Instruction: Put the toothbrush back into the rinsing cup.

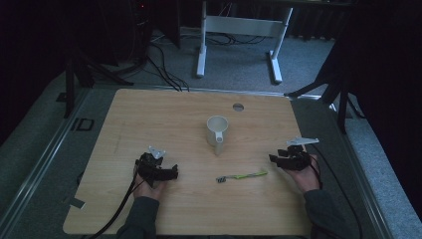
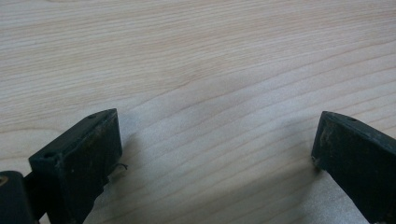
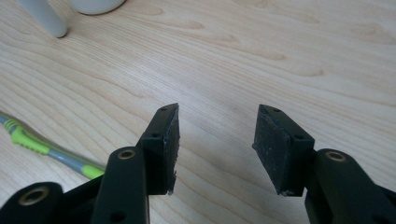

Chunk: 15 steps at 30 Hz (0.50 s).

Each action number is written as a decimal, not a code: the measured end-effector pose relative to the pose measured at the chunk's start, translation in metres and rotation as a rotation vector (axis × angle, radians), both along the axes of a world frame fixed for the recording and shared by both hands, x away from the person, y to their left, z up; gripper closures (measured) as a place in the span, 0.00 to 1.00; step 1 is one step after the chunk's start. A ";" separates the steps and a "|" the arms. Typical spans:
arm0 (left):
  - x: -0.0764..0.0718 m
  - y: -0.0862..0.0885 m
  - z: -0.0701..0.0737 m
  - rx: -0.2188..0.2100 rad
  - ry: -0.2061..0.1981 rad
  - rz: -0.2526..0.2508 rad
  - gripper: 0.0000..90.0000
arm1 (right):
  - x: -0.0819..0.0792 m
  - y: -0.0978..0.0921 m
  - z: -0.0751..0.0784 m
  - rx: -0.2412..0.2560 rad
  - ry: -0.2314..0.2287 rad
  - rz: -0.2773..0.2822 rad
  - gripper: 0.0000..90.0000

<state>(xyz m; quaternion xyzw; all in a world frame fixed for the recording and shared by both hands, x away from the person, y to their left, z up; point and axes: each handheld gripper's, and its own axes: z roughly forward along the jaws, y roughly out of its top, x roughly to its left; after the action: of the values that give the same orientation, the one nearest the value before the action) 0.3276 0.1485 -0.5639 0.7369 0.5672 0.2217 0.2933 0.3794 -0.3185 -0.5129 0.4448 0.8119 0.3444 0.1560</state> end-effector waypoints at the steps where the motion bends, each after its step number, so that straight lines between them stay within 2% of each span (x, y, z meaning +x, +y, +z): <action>1: 0.000 0.000 0.000 0.000 0.000 0.000 0.02 | 0.000 0.000 0.001 -0.007 -0.003 0.005 0.57; 3: 0.000 0.000 0.000 0.001 0.000 -0.001 0.02 | 0.002 -0.002 0.002 -0.035 -0.005 0.011 0.60; 9: 0.001 0.000 0.000 0.000 -0.002 -0.008 0.02 | 0.003 -0.003 0.002 -0.052 -0.002 0.034 0.63; 15: 0.001 -0.002 0.000 -0.002 -0.003 -0.017 0.02 | 0.001 -0.001 0.008 -0.097 -0.002 0.081 0.67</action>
<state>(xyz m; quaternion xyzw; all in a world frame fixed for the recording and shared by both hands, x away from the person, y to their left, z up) 0.3289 0.1461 -0.5641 0.7412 0.5607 0.2197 0.2967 0.3808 -0.3194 -0.5050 0.4032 0.8449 0.3109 0.1639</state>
